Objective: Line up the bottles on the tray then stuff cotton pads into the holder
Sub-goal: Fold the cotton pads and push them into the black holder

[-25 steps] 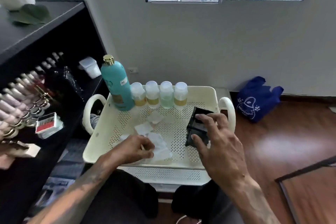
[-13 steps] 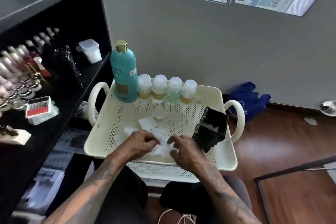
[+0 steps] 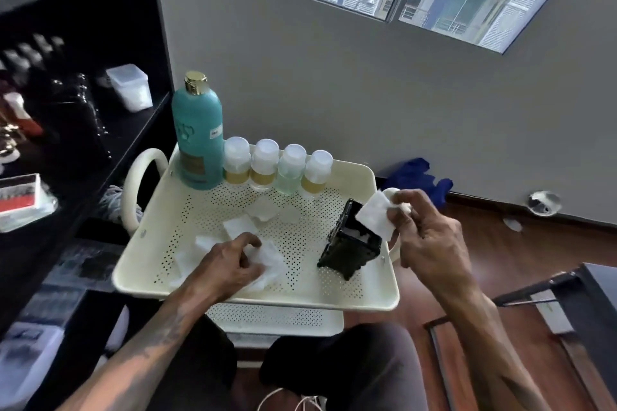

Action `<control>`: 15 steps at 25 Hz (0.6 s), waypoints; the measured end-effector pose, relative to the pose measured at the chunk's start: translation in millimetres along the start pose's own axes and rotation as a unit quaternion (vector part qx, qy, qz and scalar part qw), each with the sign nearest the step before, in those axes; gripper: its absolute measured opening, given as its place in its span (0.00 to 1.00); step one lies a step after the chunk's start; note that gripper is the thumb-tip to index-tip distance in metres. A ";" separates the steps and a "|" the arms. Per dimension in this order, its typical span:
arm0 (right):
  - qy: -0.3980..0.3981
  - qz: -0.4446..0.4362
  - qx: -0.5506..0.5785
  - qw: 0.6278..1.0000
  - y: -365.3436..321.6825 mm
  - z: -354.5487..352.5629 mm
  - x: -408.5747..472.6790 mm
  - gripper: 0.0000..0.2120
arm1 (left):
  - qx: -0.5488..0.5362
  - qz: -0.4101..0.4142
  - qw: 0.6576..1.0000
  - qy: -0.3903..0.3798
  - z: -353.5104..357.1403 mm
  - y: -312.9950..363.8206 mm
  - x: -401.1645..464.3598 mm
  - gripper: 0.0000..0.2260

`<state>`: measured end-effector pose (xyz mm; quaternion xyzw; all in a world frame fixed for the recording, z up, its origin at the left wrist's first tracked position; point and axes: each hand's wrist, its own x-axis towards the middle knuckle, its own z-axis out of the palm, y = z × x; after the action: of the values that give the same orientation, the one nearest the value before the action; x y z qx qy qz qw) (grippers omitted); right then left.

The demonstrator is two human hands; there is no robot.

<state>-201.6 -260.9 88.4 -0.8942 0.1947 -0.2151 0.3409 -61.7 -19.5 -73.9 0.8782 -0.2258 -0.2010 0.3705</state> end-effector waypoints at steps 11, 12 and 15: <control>-0.255 0.145 -0.256 0.921 2.6 32.5 50.8 0.12 | 0.049 0.025 0.997 0.049 4.8 1.0 0.4 0.13; -0.238 0.128 -0.299 0.915 1.6 30.8 46.8 0.14 | 0.062 0.025 0.996 0.057 5.3 1.0 0.2 0.14; -0.134 0.051 -0.342 0.929 -5.6 16.0 28.7 0.14 | 0.090 0.025 0.993 0.075 6.7 0.8 0.7 0.15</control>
<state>-168.3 -262.8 88.7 -0.9660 0.2542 0.0041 0.0478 -64.8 -24.1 -77.8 0.9147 -0.2369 -0.1038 0.3106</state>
